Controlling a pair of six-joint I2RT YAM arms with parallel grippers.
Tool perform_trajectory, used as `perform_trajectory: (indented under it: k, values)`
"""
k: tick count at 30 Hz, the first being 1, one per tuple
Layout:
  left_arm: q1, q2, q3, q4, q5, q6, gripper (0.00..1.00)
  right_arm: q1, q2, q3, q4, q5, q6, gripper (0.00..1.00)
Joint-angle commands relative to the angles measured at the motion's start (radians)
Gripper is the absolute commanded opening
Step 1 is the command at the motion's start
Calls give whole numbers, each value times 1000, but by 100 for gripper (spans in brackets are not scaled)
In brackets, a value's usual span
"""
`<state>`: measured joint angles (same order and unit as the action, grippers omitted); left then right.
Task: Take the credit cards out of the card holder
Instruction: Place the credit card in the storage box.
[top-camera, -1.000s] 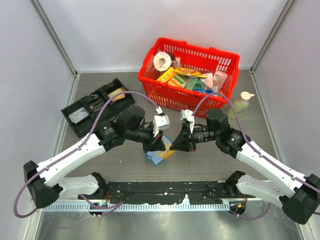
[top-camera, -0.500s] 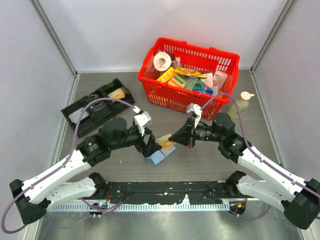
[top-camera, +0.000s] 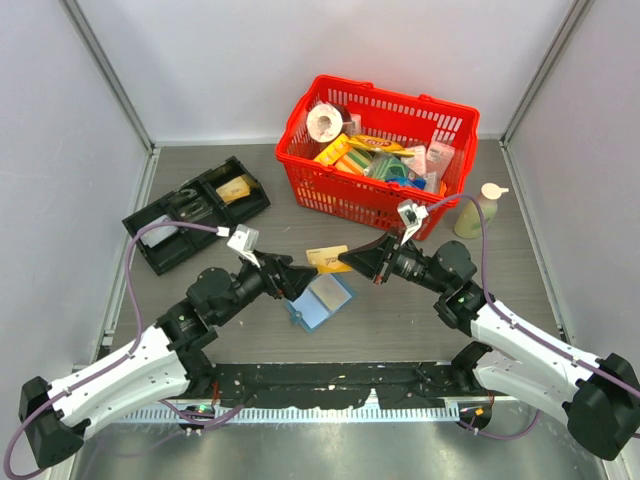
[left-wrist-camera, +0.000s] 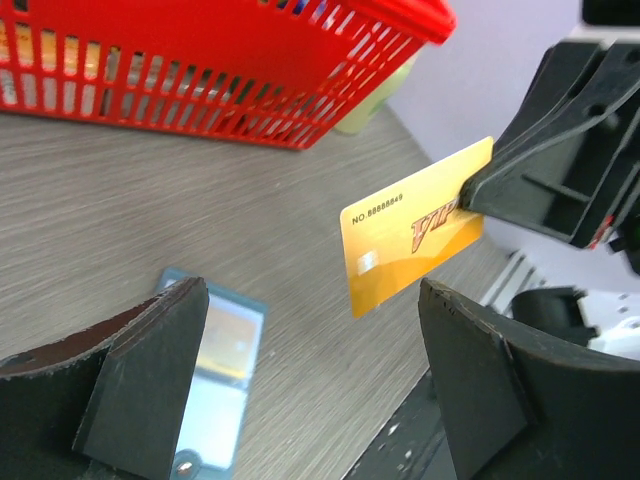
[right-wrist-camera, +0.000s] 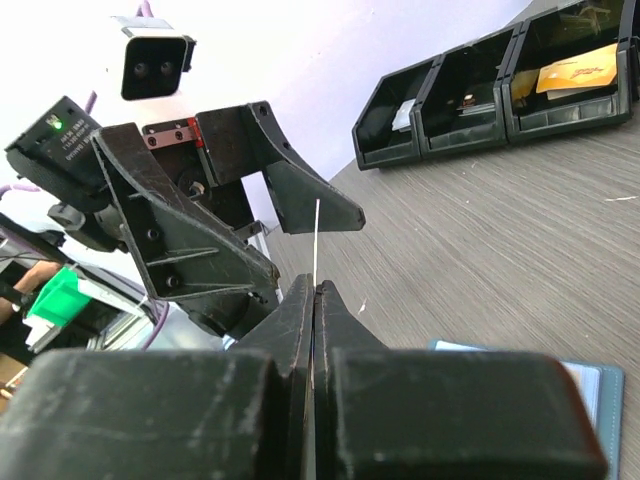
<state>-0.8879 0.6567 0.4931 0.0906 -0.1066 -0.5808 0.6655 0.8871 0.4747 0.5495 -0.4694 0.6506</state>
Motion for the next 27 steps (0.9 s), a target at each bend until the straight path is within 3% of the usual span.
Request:
perform_trajectory:
  k: [1, 6, 11, 16, 21, 27]
  values:
    - [3, 1, -40, 270, -27, -120, 89, -1, -25, -11, 125, 38, 72, 1]
    - [6, 53, -79, 388, 13, -168, 82, 0, -27, -25, 145, 46, 96, 1]
    - [58, 107, -125, 521, 91, -263, 64, -1, -22, -33, 168, 49, 118, 1]
    - [90, 136, -159, 641, 174, -321, 35, -1, -19, -34, 175, 52, 124, 1]
    - [96, 136, -148, 653, 209, -321, 0, -1, -7, -39, 182, 55, 136, 1]
    - [116, 115, -163, 667, 217, -343, 0, -4, 9, -38, 193, 60, 152, 4]
